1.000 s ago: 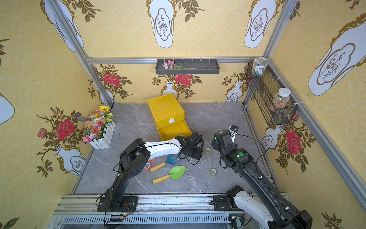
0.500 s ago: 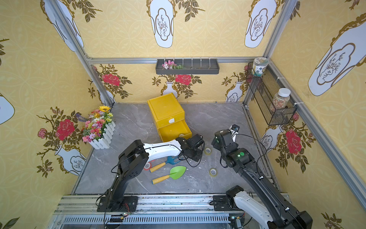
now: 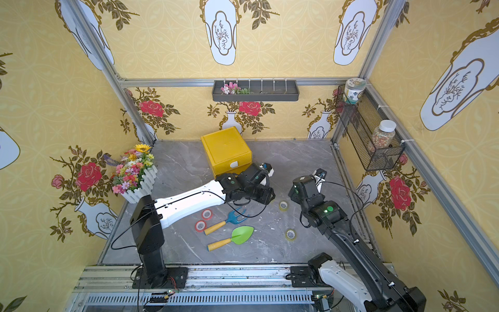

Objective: Place the transparent tape into the drawer according to color
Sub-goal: Pick up the tape at the center of the board, then place the tape in the drawer.

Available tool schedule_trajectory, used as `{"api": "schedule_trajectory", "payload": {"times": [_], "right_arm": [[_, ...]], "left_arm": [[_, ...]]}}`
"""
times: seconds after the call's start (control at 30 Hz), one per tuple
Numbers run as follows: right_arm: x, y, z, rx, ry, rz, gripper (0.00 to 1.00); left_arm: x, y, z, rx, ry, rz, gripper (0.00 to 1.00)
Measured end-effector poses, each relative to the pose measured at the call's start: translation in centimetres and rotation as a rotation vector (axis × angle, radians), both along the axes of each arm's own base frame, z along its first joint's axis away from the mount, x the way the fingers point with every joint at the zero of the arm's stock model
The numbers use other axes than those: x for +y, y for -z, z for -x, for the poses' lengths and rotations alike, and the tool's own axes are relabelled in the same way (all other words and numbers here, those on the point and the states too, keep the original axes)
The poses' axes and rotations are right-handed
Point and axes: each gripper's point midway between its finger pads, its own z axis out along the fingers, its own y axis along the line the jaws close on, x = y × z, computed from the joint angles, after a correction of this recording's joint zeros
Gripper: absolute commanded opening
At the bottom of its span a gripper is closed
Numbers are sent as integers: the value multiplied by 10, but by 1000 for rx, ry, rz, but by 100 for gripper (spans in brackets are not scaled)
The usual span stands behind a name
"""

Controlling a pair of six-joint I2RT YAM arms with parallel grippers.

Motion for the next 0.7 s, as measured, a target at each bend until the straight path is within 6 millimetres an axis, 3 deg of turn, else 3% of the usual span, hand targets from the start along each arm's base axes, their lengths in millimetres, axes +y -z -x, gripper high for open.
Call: {"api": "schedule_trajectory", "payload": {"times": [0.13, 0.2, 0.3, 0.4, 0.6, 0.7], "right_arm": [[0, 0, 0, 0, 0, -2, 81], [0, 0, -1, -1, 0, -2, 81], [0, -1, -1, -4, 0, -4, 81], [1, 0, -1, -1, -1, -4, 81], [4, 6, -2, 22, -14, -8, 81], [6, 9, -3, 34, -24, -10, 81]], "left_arm": [[37, -40, -18, -65, -85, 51, 50], [57, -45, -26, -86, -133, 46, 50], [95, -29, -41, -92, -225, -10, 50], [132, 1, -53, -92, -319, -113, 50], [154, 39, -60, -86, -379, -237, 51], [160, 46, -64, -81, -397, -261, 54]]}}
